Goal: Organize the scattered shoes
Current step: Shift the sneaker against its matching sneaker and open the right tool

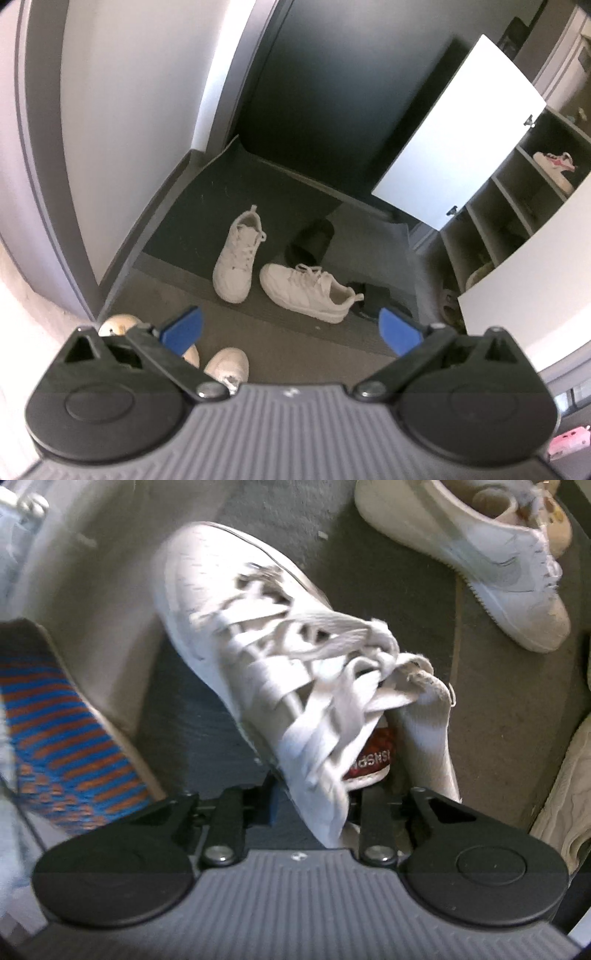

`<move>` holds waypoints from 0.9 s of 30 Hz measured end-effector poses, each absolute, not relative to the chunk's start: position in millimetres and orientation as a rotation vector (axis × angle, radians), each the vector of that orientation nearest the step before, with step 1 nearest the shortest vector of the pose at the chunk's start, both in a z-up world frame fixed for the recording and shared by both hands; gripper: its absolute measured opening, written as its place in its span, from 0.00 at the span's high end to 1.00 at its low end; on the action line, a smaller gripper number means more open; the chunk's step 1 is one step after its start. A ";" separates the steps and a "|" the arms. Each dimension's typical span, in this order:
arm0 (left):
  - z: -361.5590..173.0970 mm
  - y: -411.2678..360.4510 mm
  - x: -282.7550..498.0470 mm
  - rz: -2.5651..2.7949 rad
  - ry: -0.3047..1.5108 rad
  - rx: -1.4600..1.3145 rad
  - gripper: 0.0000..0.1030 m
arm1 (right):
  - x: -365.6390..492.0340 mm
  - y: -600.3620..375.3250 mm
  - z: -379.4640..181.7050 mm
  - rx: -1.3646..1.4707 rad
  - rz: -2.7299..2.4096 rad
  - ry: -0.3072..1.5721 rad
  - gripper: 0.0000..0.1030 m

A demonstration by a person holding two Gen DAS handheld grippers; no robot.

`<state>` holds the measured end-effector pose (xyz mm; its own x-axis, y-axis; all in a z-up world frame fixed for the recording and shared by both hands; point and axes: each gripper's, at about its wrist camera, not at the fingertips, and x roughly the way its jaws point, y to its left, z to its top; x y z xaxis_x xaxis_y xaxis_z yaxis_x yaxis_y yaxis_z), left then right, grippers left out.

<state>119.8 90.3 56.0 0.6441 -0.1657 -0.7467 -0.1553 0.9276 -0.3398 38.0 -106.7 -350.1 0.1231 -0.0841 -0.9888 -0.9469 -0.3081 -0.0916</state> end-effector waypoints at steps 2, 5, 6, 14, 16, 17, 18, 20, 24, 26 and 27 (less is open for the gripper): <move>55.7 91.5 118.7 -0.013 0.882 -0.406 0.00 | 35.4 -114.8 -331.2 -1.510 1.260 1.055 0.75; 58.7 96.3 115.7 -0.022 0.874 -0.422 0.00 | 43.1 -125.6 -313.0 -1.437 1.165 1.089 0.76; 60.3 97.9 115.3 -0.017 0.865 -0.421 0.00 | 51.7 -129.2 -303.3 -1.382 1.076 1.114 0.76; 76.4 127.3 115.3 0.025 0.803 -0.492 0.00 | 128.7 -116.2 -276.9 -0.804 0.542 1.256 0.77; 80.8 132.9 114.2 0.030 0.781 -0.503 0.00 | 146.2 -111.2 -284.3 -0.630 0.410 1.290 0.76; 83.1 135.7 113.7 0.039 0.766 -0.503 0.00 | 154.9 -111.0 -288.7 -0.528 0.338 1.307 0.77; 84.3 136.6 113.9 0.048 0.757 -0.498 0.00 | 157.6 -104.7 -296.8 -0.397 0.279 1.296 0.77; 85.8 137.8 113.7 0.084 0.738 -0.470 0.00 | 158.0 -91.8 -316.4 -0.195 0.206 1.288 0.77; 78.7 133.6 114.0 0.116 0.752 -0.410 0.00 | 149.4 -71.0 -351.3 0.046 0.197 1.304 0.78; 69.7 130.9 116.7 0.089 0.808 -0.398 0.00 | 144.6 -63.8 -359.6 0.054 0.192 1.286 0.78; 65.8 131.1 117.6 0.074 0.833 -0.407 0.00 | 137.4 -56.1 -361.1 0.001 0.174 1.249 0.77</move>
